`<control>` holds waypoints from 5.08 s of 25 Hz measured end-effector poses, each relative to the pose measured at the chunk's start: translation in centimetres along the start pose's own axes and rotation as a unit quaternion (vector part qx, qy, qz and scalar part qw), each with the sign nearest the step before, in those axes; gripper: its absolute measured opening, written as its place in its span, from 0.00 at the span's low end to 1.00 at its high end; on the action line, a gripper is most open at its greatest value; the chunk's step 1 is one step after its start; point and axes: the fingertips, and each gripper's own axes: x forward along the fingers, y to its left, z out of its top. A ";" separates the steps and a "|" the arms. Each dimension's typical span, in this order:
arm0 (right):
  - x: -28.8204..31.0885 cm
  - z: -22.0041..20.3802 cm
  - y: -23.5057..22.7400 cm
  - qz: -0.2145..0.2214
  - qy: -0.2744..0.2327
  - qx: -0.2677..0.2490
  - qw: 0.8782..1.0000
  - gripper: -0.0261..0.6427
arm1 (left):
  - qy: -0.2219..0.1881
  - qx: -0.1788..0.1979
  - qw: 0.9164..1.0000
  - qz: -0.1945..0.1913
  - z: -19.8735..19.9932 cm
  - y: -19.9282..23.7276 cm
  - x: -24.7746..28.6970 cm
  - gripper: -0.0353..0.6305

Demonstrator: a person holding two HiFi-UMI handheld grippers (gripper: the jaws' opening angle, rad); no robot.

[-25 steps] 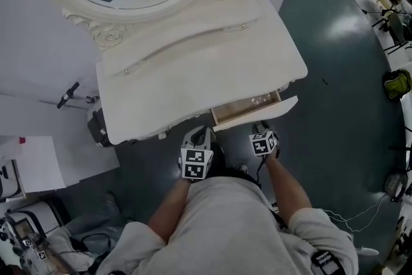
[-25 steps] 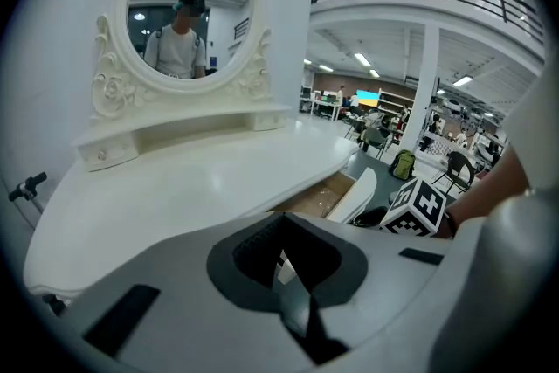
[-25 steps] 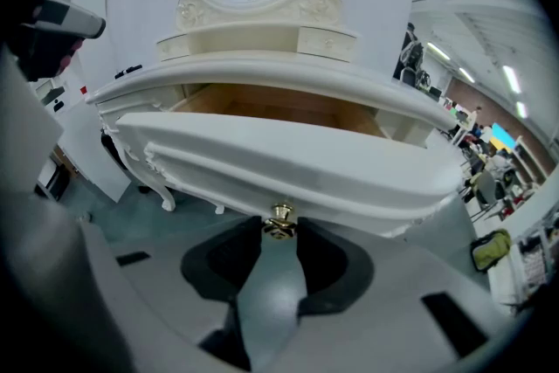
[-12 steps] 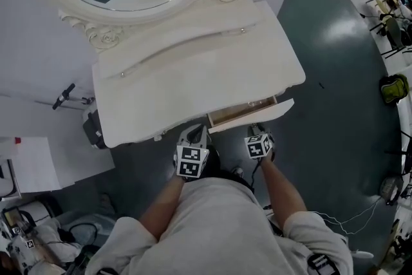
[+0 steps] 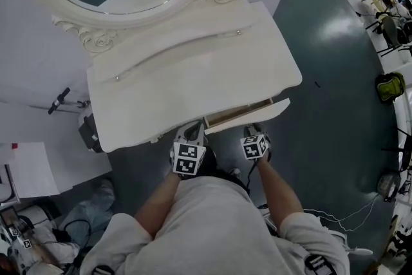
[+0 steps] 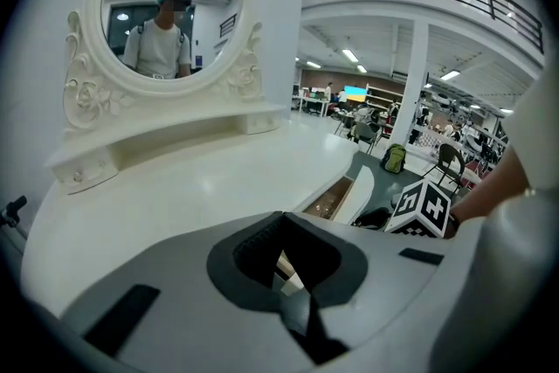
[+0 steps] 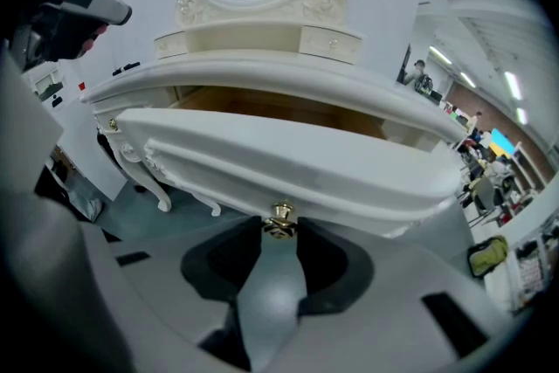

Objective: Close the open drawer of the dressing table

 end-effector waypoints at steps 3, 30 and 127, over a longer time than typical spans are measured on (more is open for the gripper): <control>0.2 0.2 0.0 -0.002 0.000 0.003 1.000 0.25 | 0.001 0.006 1.000 -0.006 0.3 0.2 0.4 0.06; 1.6 2.7 -0.3 -0.013 -0.011 -0.002 1.000 0.25 | 0.012 0.028 0.999 -0.035 2.2 2.0 3.9 0.06; -31.9 17.1 3.1 0.097 -0.424 -0.052 0.899 0.06 | -0.205 -0.077 0.964 0.153 6.2 -11.3 -12.0 0.06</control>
